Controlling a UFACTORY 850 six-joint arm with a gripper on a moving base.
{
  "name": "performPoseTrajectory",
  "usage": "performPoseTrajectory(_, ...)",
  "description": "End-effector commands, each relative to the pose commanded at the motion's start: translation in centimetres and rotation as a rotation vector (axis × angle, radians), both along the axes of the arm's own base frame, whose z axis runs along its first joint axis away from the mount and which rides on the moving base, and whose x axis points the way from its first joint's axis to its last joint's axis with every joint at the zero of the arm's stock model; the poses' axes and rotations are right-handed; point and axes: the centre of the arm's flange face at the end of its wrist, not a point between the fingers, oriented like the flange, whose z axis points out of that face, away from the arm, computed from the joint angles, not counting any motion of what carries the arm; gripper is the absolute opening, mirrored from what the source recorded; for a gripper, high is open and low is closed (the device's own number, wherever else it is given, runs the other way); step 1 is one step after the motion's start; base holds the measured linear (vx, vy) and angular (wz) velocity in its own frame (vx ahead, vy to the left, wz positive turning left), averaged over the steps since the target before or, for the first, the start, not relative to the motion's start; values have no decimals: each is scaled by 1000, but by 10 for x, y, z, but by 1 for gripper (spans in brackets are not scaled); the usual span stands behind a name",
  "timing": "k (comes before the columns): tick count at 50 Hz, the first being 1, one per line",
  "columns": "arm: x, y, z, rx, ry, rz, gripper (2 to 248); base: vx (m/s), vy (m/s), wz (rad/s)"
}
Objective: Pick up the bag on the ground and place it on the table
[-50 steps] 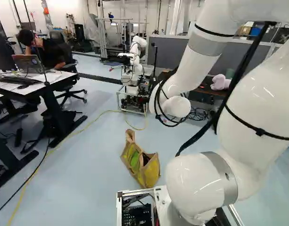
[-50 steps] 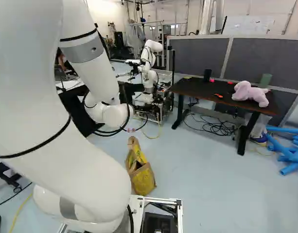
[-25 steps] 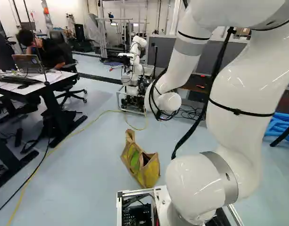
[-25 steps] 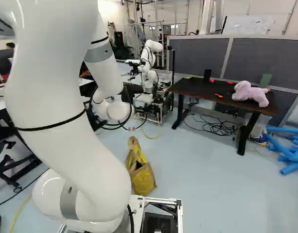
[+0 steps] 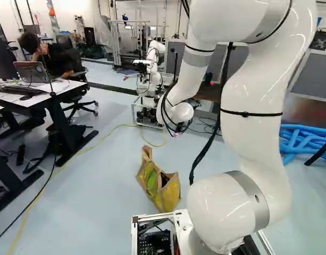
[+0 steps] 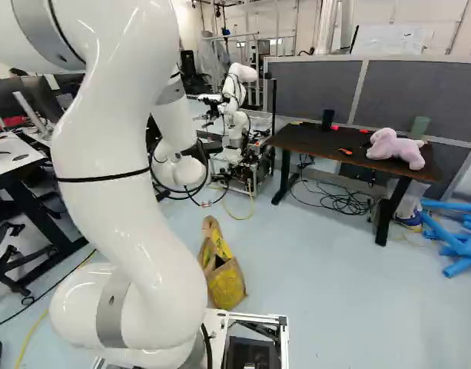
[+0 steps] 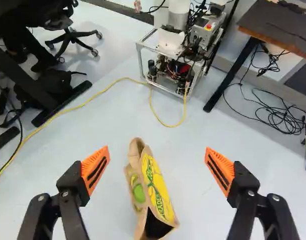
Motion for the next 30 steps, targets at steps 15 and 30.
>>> performPoseTrajectory(15,21,17,-24,-14,79,31,247,0,0,0)
performPoseTrajectory(30,40,36,-49,-30,154,61,247,0,0,0)
